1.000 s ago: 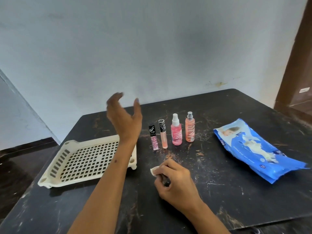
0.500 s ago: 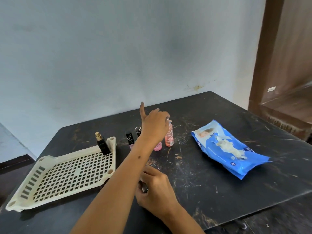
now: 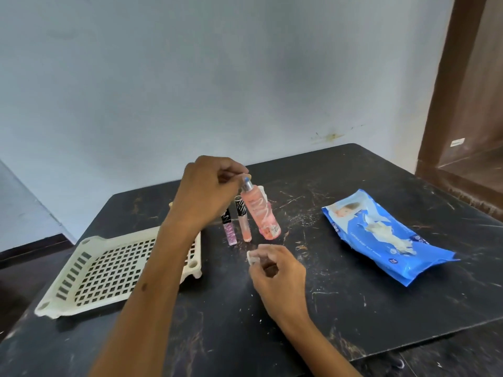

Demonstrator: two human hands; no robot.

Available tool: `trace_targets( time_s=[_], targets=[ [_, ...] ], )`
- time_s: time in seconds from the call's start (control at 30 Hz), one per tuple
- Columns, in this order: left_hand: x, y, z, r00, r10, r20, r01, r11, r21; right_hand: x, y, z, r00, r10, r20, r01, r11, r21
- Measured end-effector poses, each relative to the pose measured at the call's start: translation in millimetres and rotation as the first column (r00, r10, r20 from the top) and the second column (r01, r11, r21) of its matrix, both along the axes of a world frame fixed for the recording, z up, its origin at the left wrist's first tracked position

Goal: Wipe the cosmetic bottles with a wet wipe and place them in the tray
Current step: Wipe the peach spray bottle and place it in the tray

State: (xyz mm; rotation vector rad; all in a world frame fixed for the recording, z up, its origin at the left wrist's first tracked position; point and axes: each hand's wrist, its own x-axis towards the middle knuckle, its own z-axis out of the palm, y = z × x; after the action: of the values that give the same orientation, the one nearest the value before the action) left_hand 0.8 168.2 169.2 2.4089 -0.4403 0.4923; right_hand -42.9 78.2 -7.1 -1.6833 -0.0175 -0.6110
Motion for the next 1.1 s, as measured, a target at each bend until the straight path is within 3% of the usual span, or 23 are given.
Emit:
trace_targets(
  time_s=[0.2, 0.3, 0.57, 0.63, 0.77, 0.87, 1.1],
  targets=[
    [-9, 14, -25, 0.987, -0.049, -0.151, 0.022, 0.985, -0.171, -4, 4, -2, 0.989, 0.073, 0.127, -0.064, 0.995, -0.070],
    [-12, 16, -36, 0.957, -0.169, -0.237, 0.071, 0.926, -0.371, -5, 6, -4, 0.982, 0.109, 0.157, -0.095, 0.991, -0.092],
    [-12, 11, -75, 0.886, -0.339, -0.317, 0.081, 0.785, -0.614, -4, 5, -7, 0.965, 0.195, 0.176, -0.149, 0.957, -0.248],
    [-11, 8, -83, 0.873, -0.377, -0.309, 0.051, 0.701, -0.712, -5, 5, -7, 0.964, 0.219, 0.150, -0.175, 0.949, -0.261],
    [-7, 8, -94, 0.854, -0.453, -0.257, -0.073, 0.384, -0.920, -6, 3, -2, 0.963, 0.232, 0.137, -0.212, 0.967, -0.144],
    [-5, 15, -103, 0.845, -0.453, -0.283, -0.164, 0.284, -0.945, -4, 1, 1, 0.981, 0.176, 0.084, -0.179, 0.983, 0.033],
    [-7, 20, -133, 0.775, -0.468, -0.425, -0.326, 0.281, -0.903, 5, -4, 6, 0.997, -0.017, 0.070, 0.013, 0.998, 0.054]
  ],
)
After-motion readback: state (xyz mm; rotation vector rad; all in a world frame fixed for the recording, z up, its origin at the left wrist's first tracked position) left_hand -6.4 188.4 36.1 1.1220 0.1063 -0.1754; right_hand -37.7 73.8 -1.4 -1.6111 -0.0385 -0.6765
